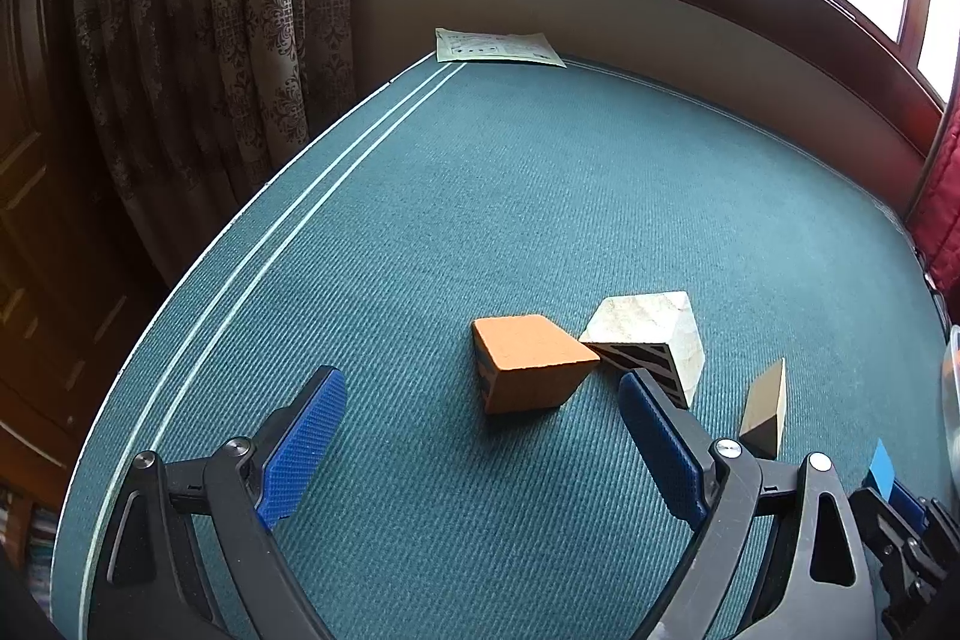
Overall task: Organize rigid objects
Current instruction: 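Lift the blue cube with the right gripper while the left grasps the orange block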
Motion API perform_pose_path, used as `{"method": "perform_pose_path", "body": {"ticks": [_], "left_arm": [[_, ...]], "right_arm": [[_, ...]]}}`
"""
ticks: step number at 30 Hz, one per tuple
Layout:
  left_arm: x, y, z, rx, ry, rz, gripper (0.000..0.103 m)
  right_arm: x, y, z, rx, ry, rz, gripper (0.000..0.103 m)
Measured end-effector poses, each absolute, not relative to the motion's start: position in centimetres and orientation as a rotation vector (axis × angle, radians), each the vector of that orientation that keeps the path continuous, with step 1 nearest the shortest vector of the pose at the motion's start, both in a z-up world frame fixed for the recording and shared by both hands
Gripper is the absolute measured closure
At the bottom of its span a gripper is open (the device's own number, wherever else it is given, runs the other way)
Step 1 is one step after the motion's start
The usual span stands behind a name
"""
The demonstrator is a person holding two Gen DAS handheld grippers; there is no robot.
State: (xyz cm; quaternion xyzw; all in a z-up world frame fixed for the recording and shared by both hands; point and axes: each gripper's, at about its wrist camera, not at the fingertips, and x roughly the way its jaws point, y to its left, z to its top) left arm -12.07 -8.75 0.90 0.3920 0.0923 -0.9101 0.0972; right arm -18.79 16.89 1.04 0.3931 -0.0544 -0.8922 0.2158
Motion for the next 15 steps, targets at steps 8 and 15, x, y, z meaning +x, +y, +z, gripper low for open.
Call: {"method": "perform_pose_path", "body": {"ticks": [8, 15], "left_arm": [[-12.7, -8.9, 0.4, 1.172, 0.293, -2.692, 0.011], [-13.0, -9.6, 0.4, 1.153, 0.337, -2.685, 0.04]], "right_arm": [[-18.6, 18.3, 1.0, 1.097, -0.2, -2.498, 0.065], [-18.0, 18.4, 1.2, 1.089, -0.195, -2.506, 0.065]]}}
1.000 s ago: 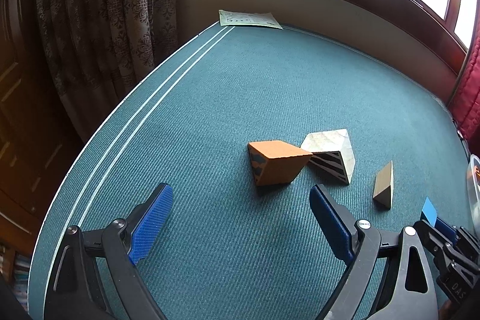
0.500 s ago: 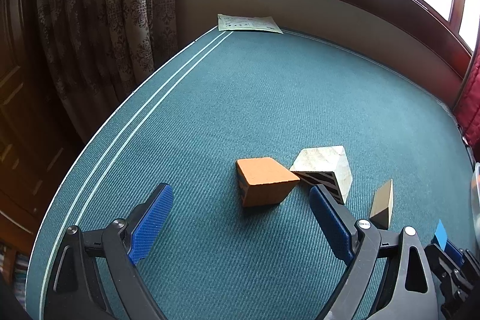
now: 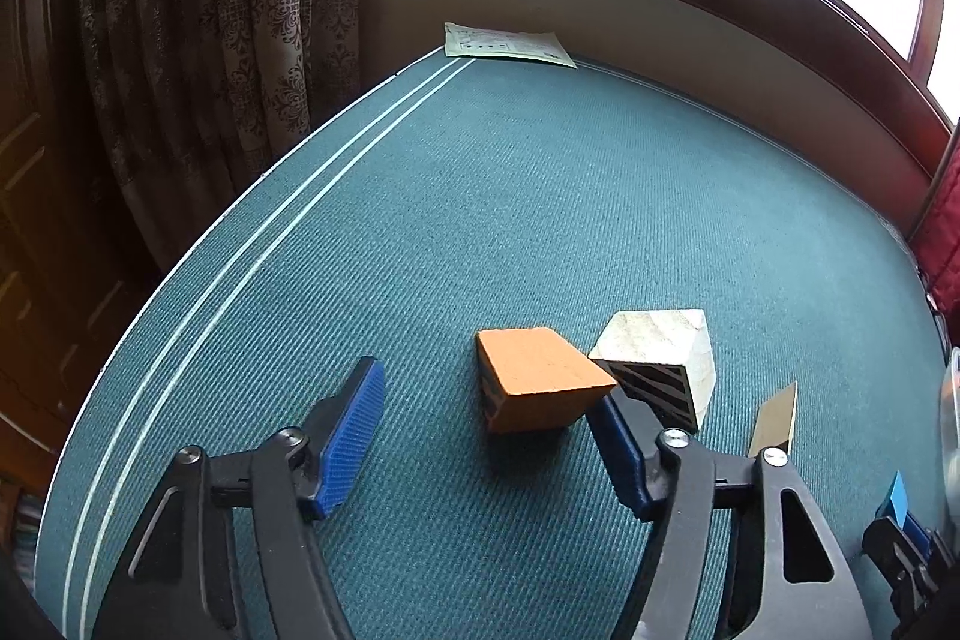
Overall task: Organize rigid objects
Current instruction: 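Lift the blue cube with the right gripper while the left grasps the orange block, then release the blue cube into the basin while the left gripper opens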
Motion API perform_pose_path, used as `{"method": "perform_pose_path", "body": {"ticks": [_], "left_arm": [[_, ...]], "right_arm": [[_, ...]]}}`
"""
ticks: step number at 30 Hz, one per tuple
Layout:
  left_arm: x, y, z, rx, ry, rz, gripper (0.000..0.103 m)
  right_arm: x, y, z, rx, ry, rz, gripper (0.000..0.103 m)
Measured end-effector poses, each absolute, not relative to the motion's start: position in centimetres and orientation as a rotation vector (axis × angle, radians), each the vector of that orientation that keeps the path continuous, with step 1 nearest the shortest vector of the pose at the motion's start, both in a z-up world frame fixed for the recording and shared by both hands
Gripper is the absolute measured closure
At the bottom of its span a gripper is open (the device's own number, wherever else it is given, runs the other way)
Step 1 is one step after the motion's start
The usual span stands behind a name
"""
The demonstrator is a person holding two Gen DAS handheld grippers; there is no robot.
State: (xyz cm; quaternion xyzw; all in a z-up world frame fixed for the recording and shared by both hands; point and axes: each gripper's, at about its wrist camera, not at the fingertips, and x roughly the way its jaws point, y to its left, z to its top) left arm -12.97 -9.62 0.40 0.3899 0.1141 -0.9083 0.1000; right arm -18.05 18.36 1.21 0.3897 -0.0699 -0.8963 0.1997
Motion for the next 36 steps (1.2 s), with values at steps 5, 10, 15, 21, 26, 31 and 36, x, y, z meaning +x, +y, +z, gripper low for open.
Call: {"method": "perform_pose_path", "body": {"ticks": [5, 10, 15, 21, 26, 31, 36], "left_arm": [[-13.0, -9.4, 0.5, 1.158, 0.334, -2.713, 0.065], [-12.9, -9.0, 0.4, 1.159, 0.326, -2.721, 0.069], [-12.8, -8.8, 0.4, 1.159, 0.326, -2.722, 0.07], [-12.8, -8.9, 0.3, 1.159, 0.326, -2.723, 0.07], [-12.7, -8.8, 0.2, 1.159, 0.318, -2.722, 0.07], [-12.6, -8.7, 0.2, 1.161, 0.302, -2.718, 0.07], [-12.3, -8.6, 0.1, 1.161, 0.292, -2.716, 0.07]], "right_arm": [[-17.8, 19.3, 1.3, 1.091, -0.216, -2.524, 0.065], [-17.5, 20.7, 1.7, 1.087, -0.25, -2.558, 0.065], [-17.3, 22.7, 2.4, 1.077, -0.289, -2.61, 0.065], [-16.8, 25.9, 3.5, 1.046, -0.344, -2.697, 0.065], [-16.5, 29.0, 4.6, 1.012, -0.383, -2.784, 0.065], [-16.0, 31.9, 5.5, 0.978, -0.428, -2.876, 0.065], [-15.9, 34.7, 6.4, 0.948, -0.477, -2.962, 0.065]]}}
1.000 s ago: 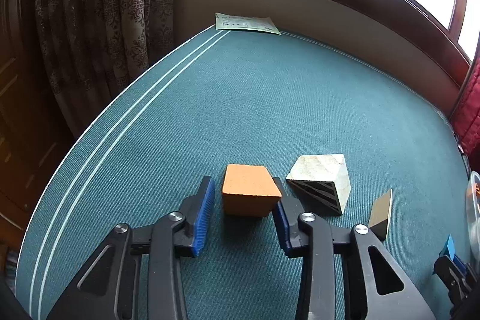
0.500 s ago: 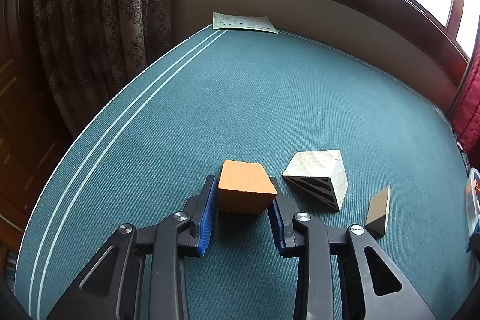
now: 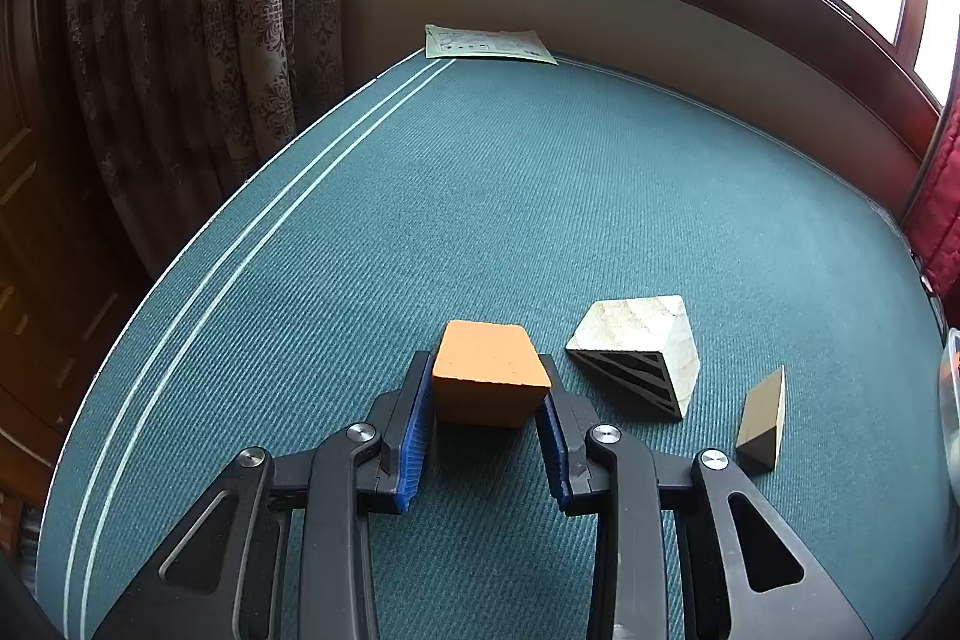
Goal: Organize rigid objects
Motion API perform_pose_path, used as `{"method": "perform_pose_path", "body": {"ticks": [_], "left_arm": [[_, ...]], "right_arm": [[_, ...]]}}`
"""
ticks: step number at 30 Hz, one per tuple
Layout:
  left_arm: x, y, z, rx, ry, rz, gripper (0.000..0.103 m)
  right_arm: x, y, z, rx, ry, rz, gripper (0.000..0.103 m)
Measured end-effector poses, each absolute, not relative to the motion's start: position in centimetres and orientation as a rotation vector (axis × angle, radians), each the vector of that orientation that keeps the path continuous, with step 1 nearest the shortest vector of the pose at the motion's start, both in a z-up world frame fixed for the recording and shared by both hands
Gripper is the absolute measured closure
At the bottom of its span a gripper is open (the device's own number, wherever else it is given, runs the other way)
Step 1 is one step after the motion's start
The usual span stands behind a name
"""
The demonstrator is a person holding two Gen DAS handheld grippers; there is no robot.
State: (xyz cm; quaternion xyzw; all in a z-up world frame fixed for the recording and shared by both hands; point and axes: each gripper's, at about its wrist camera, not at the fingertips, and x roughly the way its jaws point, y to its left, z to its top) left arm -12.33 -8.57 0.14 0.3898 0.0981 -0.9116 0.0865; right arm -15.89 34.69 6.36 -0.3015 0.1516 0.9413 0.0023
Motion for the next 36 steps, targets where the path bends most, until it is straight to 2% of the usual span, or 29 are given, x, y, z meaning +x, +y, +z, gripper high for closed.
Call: {"method": "perform_pose_path", "body": {"ticks": [13, 16, 17, 18, 20, 31, 36], "left_arm": [[-12.4, -8.8, 0.2, 1.165, 0.272, -2.712, 0.069], [-12.3, -8.6, 0.1, 1.176, 0.257, -2.731, 0.058], [-12.3, -8.5, 0.2, 1.181, 0.243, -2.732, 0.045], [-12.4, -8.4, 0.1, 1.185, 0.224, -2.716, 0.026], [-12.7, -8.6, -0.2, 1.197, 0.202, -2.646, 0.013], [-13.1, -8.9, -0.5, 1.212, 0.213, -2.63, 0.01], [-13.4, -8.5, -0.6, 1.239, 0.2, -2.629, 0.0]], "right_arm": [[-16.2, 40.0, 6.9, -0.827, 0.482, 2.803, 0.064], [-16.3, 40.7, 6.5, -0.828, 0.509, 2.774, 0.06], [-16.3, 40.9, 6.4, -0.829, 0.519, 2.768, 0.054], [-16.2, 41.0, 6.3, -0.827, 0.524, 2.763, 0.051], [-16.1, 41.0, 6.2, -0.818, 0.522, 2.756, 0.047], [-15.9, 40.5, 5.8, -0.83, 0.537, 2.769, 0.047], [-15.9, 39.7, 5.6, -0.848, 0.542, 2.791, 0.047]]}}
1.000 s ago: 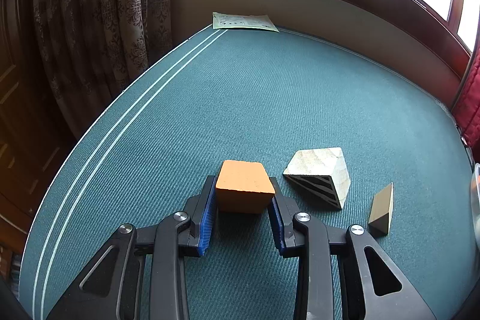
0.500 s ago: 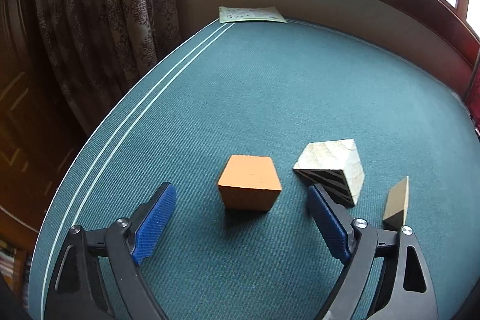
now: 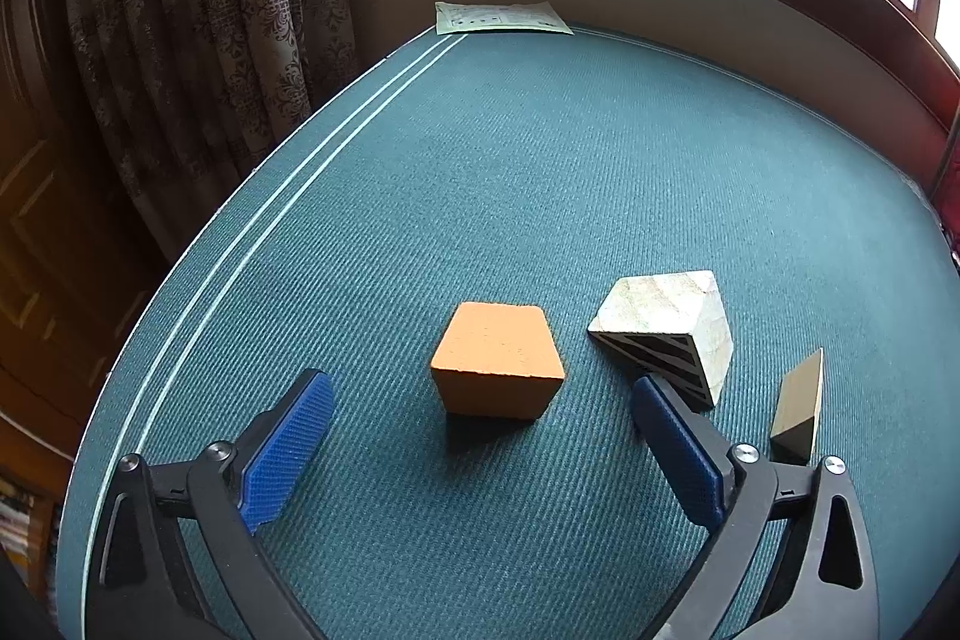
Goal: Organize rigid objects
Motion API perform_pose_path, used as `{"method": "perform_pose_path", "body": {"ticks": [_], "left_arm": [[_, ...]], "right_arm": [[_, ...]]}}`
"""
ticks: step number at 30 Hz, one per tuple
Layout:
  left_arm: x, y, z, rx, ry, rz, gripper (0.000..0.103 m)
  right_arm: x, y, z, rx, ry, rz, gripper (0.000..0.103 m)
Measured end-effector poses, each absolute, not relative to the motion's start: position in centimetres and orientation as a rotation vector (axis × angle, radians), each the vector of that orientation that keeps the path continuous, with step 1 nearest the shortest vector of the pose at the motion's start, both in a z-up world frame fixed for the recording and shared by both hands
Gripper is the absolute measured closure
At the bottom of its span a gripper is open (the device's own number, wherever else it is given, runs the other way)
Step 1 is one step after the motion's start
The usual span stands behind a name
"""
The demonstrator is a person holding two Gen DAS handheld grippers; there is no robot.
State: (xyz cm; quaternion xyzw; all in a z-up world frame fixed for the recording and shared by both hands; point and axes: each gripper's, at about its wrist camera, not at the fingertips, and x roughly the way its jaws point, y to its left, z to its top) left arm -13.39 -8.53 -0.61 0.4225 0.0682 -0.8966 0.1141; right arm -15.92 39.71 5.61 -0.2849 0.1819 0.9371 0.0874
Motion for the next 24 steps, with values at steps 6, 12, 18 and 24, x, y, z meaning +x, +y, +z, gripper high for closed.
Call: {"method": "perform_pose_path", "body": {"ticks": [6, 12, 18, 24], "left_arm": [[-13.5, -8.5, -0.6, 1.242, 0.201, -2.627, 0.0], [-13.6, -8.5, -0.6, 1.243, 0.199, -2.626, 0.0], [-13.6, -8.6, -0.4, 1.243, 0.197, -2.624, 0.0], [-13.6, -8.6, -0.4, 1.246, 0.199, -2.63, 0.0]], "right_arm": [[-16.0, 38.6, 5.4, -0.877, 0.546, 2.824, 0.047], [-16.1, 37.2, 5.2, -0.907, 0.539, 2.861, 0.047], [-16.3, 35.5, 4.9, -0.945, 0.521, 2.903, 0.047], [-16.3, 32.9, 4.7, -1.002, 0.478, 2.97, 0.047]]}}
